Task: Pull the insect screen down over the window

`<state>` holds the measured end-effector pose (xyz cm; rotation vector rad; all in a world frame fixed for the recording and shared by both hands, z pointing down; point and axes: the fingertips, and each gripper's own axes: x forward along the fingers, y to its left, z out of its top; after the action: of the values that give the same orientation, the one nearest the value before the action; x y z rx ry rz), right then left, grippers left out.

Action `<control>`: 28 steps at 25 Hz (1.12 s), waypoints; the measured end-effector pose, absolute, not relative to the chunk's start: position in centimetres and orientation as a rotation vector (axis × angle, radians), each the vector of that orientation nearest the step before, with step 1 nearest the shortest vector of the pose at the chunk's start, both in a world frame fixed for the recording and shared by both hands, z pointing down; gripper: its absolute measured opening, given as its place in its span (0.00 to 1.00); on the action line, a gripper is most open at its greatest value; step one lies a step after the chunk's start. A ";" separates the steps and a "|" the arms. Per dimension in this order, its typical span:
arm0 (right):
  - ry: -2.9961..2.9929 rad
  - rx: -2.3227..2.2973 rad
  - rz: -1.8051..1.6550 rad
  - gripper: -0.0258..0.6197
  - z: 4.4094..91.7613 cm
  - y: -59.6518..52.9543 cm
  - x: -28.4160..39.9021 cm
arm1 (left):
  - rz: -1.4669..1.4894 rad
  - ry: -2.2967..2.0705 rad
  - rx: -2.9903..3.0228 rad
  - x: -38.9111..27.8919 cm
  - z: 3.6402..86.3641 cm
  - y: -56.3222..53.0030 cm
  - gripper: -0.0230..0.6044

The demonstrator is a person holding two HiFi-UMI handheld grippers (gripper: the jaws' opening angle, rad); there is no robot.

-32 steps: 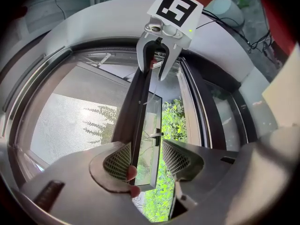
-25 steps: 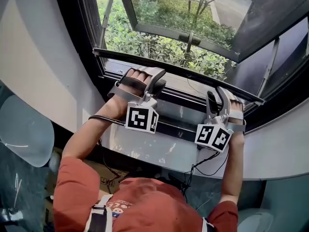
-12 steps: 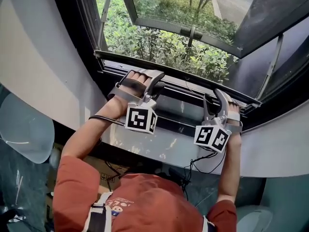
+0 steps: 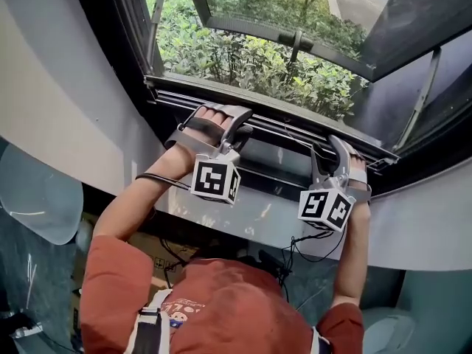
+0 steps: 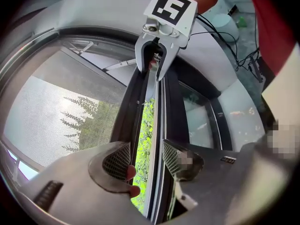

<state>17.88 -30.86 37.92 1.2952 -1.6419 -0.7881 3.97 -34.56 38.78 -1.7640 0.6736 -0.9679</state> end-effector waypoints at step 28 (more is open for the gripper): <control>-1.660 1.201 -0.659 0.31 43.3 -30.5 17.8 | -1.065 0.623 -1.808 3.8 43.9 -34.2 0.37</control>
<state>17.83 -30.48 43.26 1.2013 -1.6597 -0.6593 3.84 -34.18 43.88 -1.8078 0.6228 -1.0651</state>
